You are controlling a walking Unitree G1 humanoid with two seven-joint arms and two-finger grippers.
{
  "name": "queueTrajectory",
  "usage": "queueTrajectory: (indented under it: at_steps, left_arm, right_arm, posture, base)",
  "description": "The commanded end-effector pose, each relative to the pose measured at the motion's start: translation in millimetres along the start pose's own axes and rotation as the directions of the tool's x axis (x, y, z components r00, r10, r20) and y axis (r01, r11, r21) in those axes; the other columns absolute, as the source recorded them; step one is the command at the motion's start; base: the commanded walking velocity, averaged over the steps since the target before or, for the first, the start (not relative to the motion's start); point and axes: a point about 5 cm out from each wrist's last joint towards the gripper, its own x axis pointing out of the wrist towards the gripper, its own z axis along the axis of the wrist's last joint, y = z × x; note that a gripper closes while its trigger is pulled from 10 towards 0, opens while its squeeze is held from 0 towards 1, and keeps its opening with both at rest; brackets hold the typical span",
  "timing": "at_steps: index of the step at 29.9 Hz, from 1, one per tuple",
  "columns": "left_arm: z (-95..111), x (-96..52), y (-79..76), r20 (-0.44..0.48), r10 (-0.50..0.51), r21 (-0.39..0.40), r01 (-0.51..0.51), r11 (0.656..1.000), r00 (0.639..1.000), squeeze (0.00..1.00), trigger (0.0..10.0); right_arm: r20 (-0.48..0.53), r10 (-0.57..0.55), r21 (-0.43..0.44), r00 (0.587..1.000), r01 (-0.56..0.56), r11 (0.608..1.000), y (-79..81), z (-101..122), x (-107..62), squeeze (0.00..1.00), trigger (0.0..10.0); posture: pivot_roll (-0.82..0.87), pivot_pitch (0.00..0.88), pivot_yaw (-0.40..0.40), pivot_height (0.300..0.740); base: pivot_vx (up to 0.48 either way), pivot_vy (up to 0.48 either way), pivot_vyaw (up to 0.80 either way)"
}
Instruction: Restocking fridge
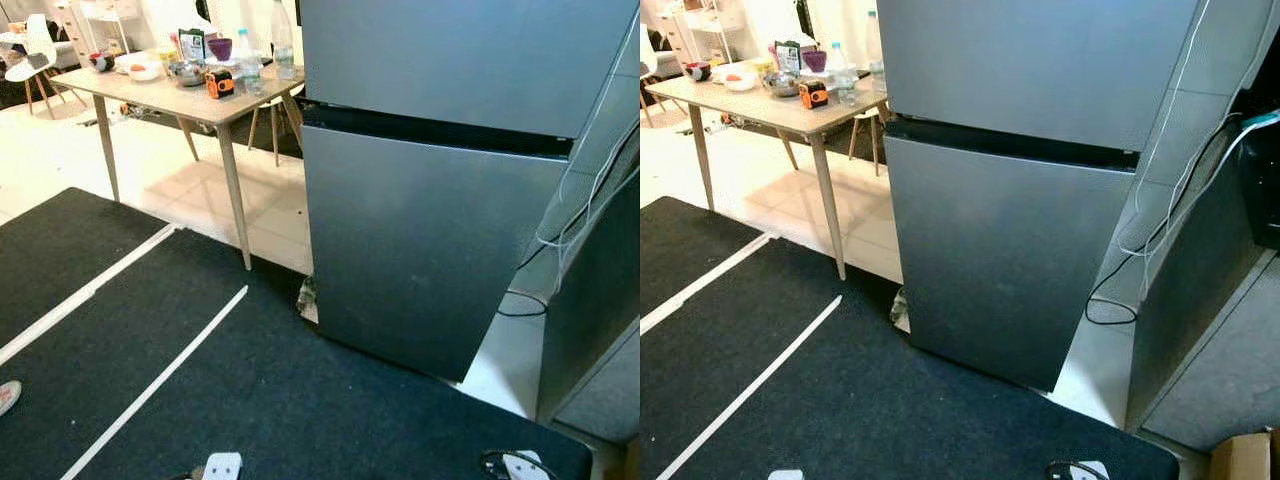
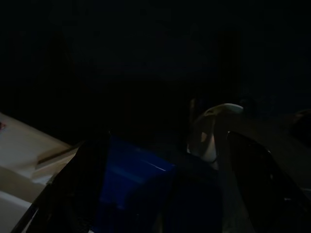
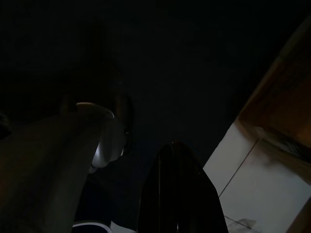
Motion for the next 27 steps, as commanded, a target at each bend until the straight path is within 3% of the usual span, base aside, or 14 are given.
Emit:
queueTrajectory:
  at_steps: [1,17,21,27]
  left_arm:
    - [1,0.5,-1.8,0.003,-0.009,0.006,0.009,1.000,1.000,0.00,10.0]
    - [-2,-0.3,-0.8,-0.007,-0.018,0.023,0.018,1.000,1.000,0.00,10.0]
    - [-1,0.0,-1.5,-0.004,-0.022,0.028,0.022,0.999,1.000,0.00,10.0]
    - [-1,-0.2,-0.9,-0.006,-0.019,0.031,0.019,0.999,1.000,0.00,10.0]
  right_arm:
    - [-0.008,0.001,-0.003,1.000,-0.001,1.000,1.9,-1,0.3,0.00,10.0]
    - [-0.004,0.009,0.001,1.000,-0.009,1.000,3.2,0,0.4,0.00,10.0]
    - [0.023,-0.003,0.071,1.000,0.001,0.997,1.4,5,0.5,0.00,10.0]
    - [0.042,-0.003,0.090,0.999,-0.001,0.996,0.2,10,0.6,0.00,10.0]
  posture:
    - [-0.03,0.000,0.025,0.740]
    - [-0.03,0.000,0.028,0.740]
    - [-0.03,0.000,0.028,0.740]
    - [-0.02,0.000,0.025,0.740]
  base:
    - [0.315,0.000,0.00]
    - [0.313,0.000,0.00]
    - [0.429,0.000,0.00]
    - [0.427,0.000,-0.46]
